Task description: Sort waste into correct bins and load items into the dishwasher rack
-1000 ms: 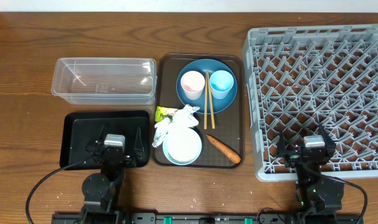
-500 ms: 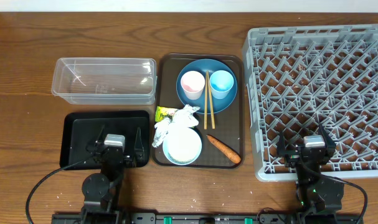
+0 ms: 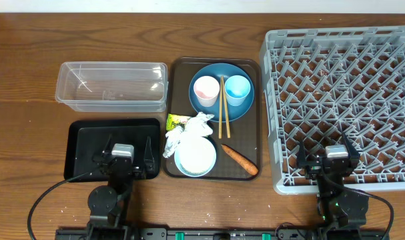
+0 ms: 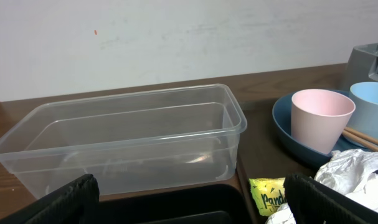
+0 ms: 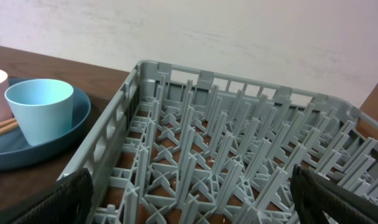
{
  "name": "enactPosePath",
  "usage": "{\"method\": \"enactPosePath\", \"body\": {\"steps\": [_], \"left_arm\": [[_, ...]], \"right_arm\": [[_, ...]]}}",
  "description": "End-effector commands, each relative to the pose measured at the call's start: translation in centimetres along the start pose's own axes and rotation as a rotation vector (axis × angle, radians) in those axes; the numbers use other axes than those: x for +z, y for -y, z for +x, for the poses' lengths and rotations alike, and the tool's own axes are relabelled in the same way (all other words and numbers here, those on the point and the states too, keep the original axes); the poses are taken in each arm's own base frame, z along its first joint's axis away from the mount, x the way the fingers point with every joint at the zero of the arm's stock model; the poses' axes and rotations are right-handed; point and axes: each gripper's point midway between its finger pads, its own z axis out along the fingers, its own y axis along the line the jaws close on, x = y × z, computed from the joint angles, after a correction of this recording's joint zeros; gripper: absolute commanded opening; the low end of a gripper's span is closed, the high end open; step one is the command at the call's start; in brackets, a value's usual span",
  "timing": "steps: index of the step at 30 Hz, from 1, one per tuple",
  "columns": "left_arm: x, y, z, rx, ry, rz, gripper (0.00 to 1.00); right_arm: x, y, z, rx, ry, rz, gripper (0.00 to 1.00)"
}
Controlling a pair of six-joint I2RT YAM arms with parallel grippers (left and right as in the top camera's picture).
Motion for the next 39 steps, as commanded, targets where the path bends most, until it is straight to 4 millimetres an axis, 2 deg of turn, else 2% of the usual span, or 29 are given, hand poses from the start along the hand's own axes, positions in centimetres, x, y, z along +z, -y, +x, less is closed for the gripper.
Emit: {"method": "enactPosePath", "body": {"steps": [1, 12, 16, 20, 25, 28, 32, 34, 36, 39], "left_arm": [[0.1, 0.1, 1.5, 0.014, -0.045, 0.005, 0.97], [0.1, -0.3, 1.5, 0.029, -0.046, -0.019, 0.97], [-0.1, -0.2, 0.3, -0.202, -0.016, -0.014, 0.97], [-0.9, 0.6, -3.1, -0.306, 0.046, 0.050, 0.97], [-2.6, 0.4, -8.0, -0.363, 0.093, 0.066, 0.97], [-3.9, 0.0, -12.5, -0.361, 0.159, 0.063, 0.97], [-5.8, -1.3, -19.6, -0.358, 0.255, 0.028, 0.97], [-6.1, -1.5, -21.9, -0.363, 0.246, 0.021, 0.97], [-5.7, -1.9, -23.4, -0.402, 0.192, 0.000, 0.97], [-4.1, -2.0, -24.3, -0.446, 0.043, -0.020, 0.97]], "right_arm": [[0.0, 0.6, 0.2, -0.002, -0.005, 0.028, 0.99], [0.0, 0.6, 0.2, -0.002, -0.005, 0.028, 0.99], [0.0, 0.6, 0.2, -0.002, -0.006, 0.028, 0.99], [0.0, 0.6, 0.2, -0.002, -0.006, 0.028, 0.99], [0.0, 0.6, 0.2, -0.002, -0.006, 0.028, 0.99], [0.0, 0.6, 0.2, -0.002, -0.006, 0.028, 0.99], [0.0, 0.6, 0.2, -0.002, -0.006, 0.028, 0.99], [0.0, 0.6, 0.2, -0.002, -0.006, 0.028, 0.99], [0.0, 0.6, 0.2, -0.002, -0.006, 0.028, 0.99], [0.0, 0.6, 0.2, -0.002, -0.006, 0.028, 0.99]]}}
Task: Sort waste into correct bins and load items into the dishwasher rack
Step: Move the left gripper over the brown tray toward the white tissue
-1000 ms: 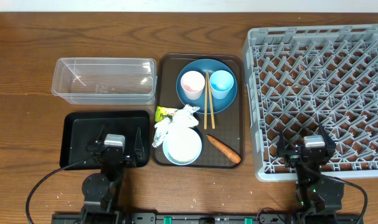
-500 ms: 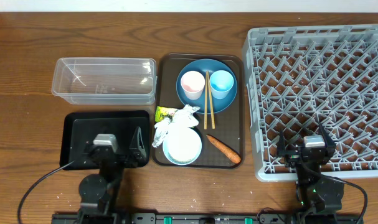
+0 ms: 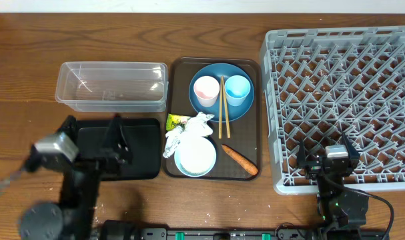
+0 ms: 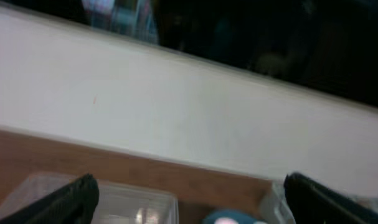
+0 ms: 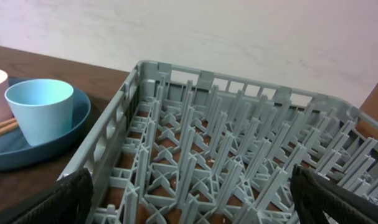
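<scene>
A brown tray (image 3: 247,127) holds a blue plate (image 3: 220,113) with a pink cup (image 3: 206,90), a blue cup (image 3: 237,89) and chopsticks (image 3: 223,110). In front of the plate lie crumpled white paper (image 3: 187,128), a yellow wrapper (image 3: 175,121), a white bowl (image 3: 195,157) and a carrot (image 3: 239,159). My left gripper (image 3: 93,131) is raised over the black bin (image 3: 139,167), open and empty; its view (image 4: 189,211) is blurred and tilted toward the wall. My right gripper (image 3: 324,153) rests open at the grey dishwasher rack's (image 3: 342,93) front edge (image 5: 189,199).
A clear plastic container (image 3: 112,87) stands behind the black bin, its rim low in the left wrist view (image 4: 123,205). The blue cup (image 5: 39,115) and plate (image 5: 33,152) show left of the rack (image 5: 238,155) in the right wrist view. A white wall runs along the table's back.
My left arm has lifted and swung left from its rest at the black bin's front; its camera now faces the wall, blurred. The right arm and all objects are unchanged.
</scene>
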{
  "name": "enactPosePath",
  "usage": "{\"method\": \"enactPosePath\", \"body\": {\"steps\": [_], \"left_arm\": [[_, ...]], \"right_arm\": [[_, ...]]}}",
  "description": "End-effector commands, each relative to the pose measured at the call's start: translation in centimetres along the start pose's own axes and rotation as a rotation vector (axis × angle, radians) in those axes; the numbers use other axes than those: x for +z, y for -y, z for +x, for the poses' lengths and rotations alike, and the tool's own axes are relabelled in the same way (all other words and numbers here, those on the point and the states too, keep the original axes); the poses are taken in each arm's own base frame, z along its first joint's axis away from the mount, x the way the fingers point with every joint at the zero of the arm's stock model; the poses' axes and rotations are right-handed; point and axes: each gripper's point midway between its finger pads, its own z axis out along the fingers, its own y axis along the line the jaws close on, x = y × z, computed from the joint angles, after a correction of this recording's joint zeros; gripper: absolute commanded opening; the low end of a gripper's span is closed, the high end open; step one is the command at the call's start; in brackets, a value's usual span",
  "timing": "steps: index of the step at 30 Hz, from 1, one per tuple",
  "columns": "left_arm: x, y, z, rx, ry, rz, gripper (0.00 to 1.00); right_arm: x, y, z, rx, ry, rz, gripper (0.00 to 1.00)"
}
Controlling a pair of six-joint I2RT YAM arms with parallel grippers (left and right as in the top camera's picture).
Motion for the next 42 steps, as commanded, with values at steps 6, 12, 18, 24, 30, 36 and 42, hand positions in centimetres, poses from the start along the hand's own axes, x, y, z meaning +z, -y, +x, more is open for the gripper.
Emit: {"method": "enactPosePath", "body": {"steps": [6, 12, 18, 24, 30, 36, 42], "left_arm": [[4.9, 0.9, 0.9, -0.185, -0.471, -0.137, 0.97], [9.8, 3.1, 4.9, -0.248, -0.779, -0.060, 0.97], [15.2, 1.2, 8.4, -0.212, -0.834, -0.113, 0.98], [17.0, 0.9, 11.2, -0.171, -0.914, -0.073, 0.98], [16.4, -1.5, 12.2, -0.081, -0.948, -0.182, 0.99], [15.4, -4.7, 12.0, 0.144, -0.972, -0.286, 0.99], [15.3, -7.2, 11.0, 0.395, -0.976, -0.333, 1.00]], "right_arm": [[0.0, 0.6, 0.1, -0.002, -0.005, 0.029, 0.99], [0.0, 0.6, 0.1, -0.002, -0.005, 0.029, 0.99], [0.0, 0.6, 0.1, -0.002, -0.005, 0.028, 0.99], [0.0, 0.6, 0.1, -0.002, -0.005, 0.028, 0.99], [0.0, 0.6, 0.1, -0.002, -0.005, 0.028, 0.99], [0.0, 0.6, 0.1, -0.002, -0.005, 0.028, 0.99], [0.0, 0.6, 0.2, -0.002, -0.005, 0.028, 0.99]]}}
